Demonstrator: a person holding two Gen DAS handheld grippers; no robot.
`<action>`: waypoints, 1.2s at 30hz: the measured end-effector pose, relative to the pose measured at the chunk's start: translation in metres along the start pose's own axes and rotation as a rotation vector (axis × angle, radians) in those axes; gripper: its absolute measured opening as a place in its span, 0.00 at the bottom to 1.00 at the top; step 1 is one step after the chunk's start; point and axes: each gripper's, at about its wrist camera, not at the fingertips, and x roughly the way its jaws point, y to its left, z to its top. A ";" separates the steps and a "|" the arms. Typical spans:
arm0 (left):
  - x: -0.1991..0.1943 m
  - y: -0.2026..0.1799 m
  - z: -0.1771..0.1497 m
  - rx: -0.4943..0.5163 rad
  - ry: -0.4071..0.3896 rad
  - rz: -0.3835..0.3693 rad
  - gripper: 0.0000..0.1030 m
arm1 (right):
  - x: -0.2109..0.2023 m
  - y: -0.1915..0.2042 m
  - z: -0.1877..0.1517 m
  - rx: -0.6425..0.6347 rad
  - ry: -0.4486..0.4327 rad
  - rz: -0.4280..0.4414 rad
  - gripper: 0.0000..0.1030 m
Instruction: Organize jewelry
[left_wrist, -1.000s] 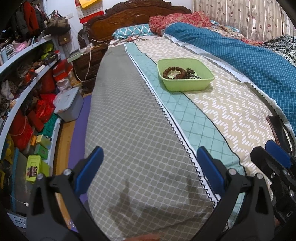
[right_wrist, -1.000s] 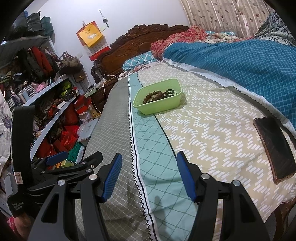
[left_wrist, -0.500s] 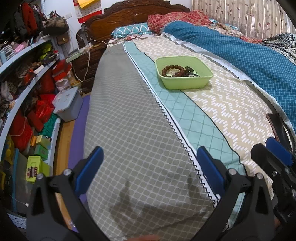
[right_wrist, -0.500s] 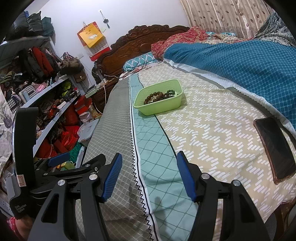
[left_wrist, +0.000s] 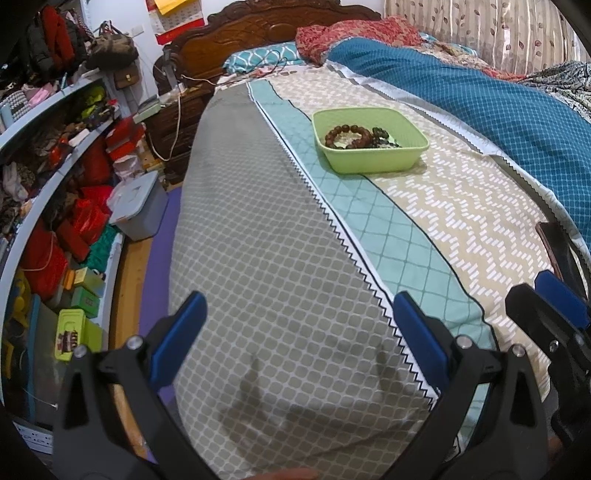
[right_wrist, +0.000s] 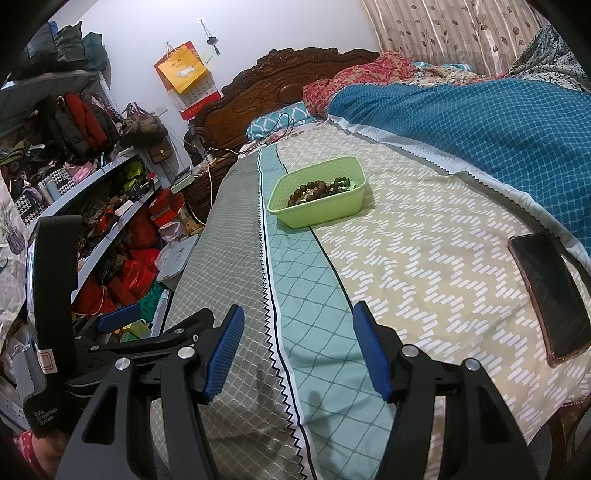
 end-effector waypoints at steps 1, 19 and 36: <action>0.000 0.000 0.000 0.000 0.001 0.000 0.94 | 0.000 0.000 0.000 0.000 0.000 0.000 0.33; 0.002 0.000 -0.001 0.005 0.006 -0.004 0.94 | 0.001 -0.002 0.000 0.003 0.002 0.002 0.33; 0.003 -0.004 -0.006 0.015 0.005 -0.021 0.94 | 0.000 -0.001 -0.003 0.012 0.003 0.001 0.33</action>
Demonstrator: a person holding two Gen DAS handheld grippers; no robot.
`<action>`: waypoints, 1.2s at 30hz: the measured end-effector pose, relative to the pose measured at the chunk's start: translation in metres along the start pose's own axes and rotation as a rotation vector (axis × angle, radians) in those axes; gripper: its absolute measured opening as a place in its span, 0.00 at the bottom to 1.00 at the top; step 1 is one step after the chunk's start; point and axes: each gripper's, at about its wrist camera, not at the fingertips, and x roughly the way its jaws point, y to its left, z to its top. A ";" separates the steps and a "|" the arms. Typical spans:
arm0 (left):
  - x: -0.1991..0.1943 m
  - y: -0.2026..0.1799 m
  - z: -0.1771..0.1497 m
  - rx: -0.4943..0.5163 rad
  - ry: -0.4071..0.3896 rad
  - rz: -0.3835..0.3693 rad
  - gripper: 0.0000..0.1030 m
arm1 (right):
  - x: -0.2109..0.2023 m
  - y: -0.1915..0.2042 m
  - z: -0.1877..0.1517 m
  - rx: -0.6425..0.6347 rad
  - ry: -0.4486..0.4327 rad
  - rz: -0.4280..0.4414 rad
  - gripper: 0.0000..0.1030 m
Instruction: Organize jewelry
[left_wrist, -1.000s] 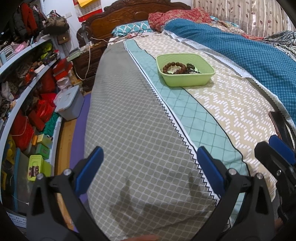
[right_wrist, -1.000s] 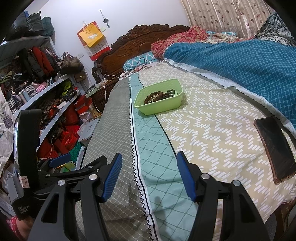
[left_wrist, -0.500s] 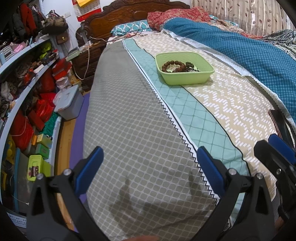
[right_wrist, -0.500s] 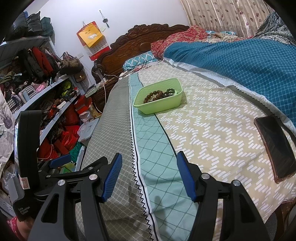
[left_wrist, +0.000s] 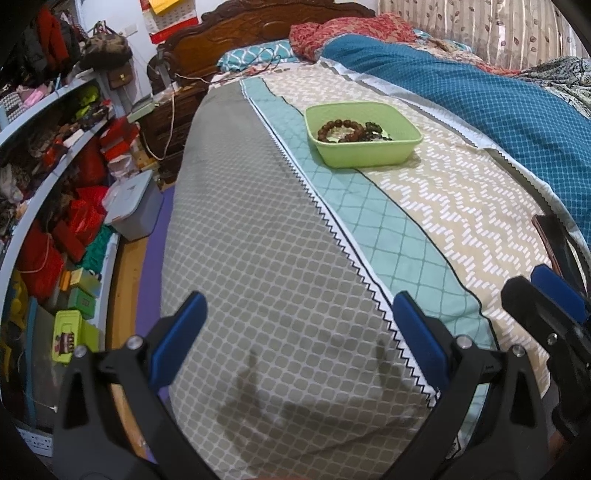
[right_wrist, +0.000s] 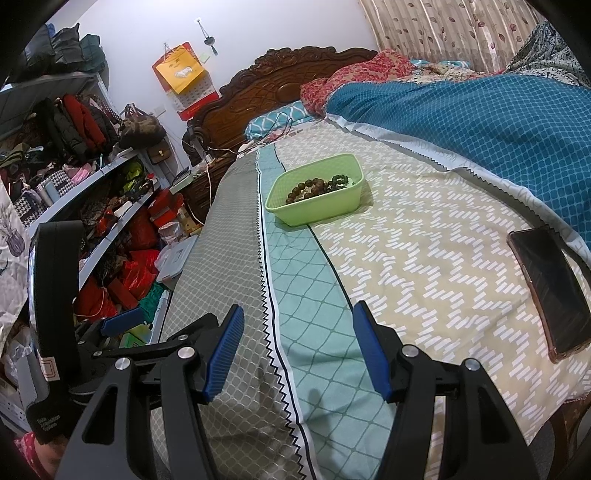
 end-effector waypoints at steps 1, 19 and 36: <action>0.000 0.000 0.001 0.000 0.002 0.002 0.94 | 0.000 0.000 0.000 0.000 0.000 0.000 0.33; 0.011 0.002 0.000 -0.008 0.053 0.002 0.94 | 0.006 -0.002 -0.003 0.007 0.014 -0.006 0.33; 0.068 0.004 0.007 -0.044 0.046 -0.036 0.94 | 0.053 -0.027 0.006 -0.011 0.079 -0.155 0.35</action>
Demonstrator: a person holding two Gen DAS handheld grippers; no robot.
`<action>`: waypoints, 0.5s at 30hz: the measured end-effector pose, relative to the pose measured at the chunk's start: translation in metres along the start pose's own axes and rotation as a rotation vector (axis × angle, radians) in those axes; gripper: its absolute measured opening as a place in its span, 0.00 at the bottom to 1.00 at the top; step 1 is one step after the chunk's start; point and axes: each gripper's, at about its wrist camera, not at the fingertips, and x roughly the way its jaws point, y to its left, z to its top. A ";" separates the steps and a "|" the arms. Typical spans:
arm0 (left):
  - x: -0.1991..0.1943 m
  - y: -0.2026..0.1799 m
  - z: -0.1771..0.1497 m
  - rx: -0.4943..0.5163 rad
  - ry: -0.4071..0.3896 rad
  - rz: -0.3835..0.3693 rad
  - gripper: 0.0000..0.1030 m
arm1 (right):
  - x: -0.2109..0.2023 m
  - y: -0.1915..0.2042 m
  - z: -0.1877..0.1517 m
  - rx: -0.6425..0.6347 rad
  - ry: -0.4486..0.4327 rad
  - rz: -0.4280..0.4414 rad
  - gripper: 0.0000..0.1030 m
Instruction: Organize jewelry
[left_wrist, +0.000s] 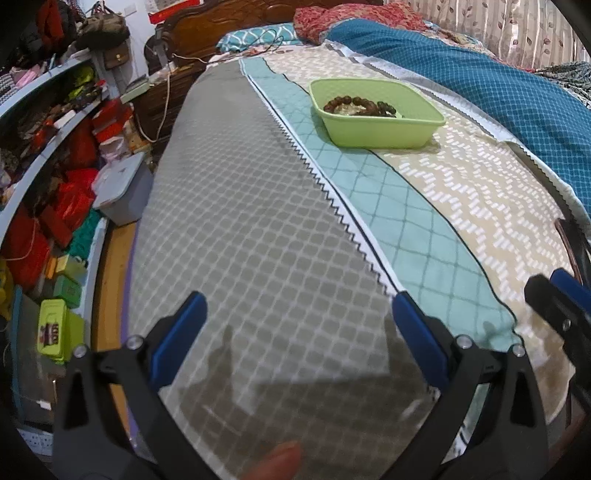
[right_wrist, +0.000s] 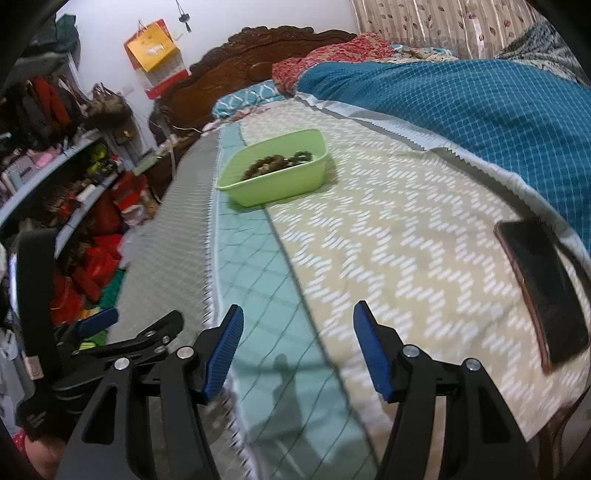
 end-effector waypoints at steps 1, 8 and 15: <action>0.004 0.000 0.002 -0.007 -0.005 -0.010 0.94 | 0.008 -0.002 0.006 -0.006 0.001 -0.028 0.36; 0.063 -0.009 0.013 0.054 -0.023 0.051 0.96 | 0.084 -0.026 0.027 -0.006 0.091 -0.264 0.72; 0.071 0.013 0.011 -0.028 -0.059 -0.101 0.96 | 0.097 -0.032 0.028 -0.007 0.098 -0.312 0.77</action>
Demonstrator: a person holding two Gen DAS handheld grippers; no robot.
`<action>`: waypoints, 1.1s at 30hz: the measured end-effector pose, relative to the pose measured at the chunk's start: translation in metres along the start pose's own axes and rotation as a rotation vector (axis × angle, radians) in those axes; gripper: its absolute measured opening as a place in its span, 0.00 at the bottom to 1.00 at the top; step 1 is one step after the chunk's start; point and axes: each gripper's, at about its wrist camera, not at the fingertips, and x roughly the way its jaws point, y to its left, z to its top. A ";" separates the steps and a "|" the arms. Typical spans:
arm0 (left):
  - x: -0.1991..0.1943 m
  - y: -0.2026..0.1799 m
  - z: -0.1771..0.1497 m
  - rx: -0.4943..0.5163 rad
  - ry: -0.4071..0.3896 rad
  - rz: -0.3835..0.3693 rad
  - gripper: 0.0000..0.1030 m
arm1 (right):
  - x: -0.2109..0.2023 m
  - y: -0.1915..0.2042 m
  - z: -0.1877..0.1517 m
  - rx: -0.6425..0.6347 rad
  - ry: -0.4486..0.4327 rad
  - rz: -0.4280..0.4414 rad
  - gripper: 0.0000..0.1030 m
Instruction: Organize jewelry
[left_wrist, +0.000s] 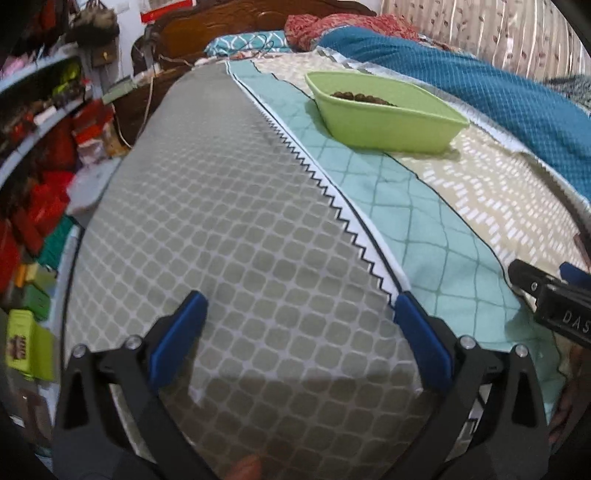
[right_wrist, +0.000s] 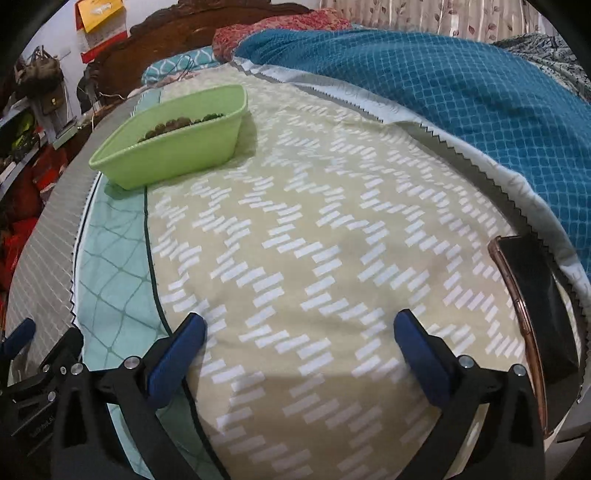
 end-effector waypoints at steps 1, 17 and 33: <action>0.000 0.002 0.000 -0.008 -0.002 -0.010 0.96 | 0.001 -0.001 0.001 0.003 0.004 0.003 0.77; -0.003 0.001 -0.004 -0.010 -0.007 -0.010 0.96 | 0.002 0.004 -0.005 -0.003 -0.001 -0.004 0.77; 0.009 -0.030 0.032 -0.090 0.094 0.050 0.96 | 0.004 -0.039 0.045 0.062 -0.068 0.011 0.76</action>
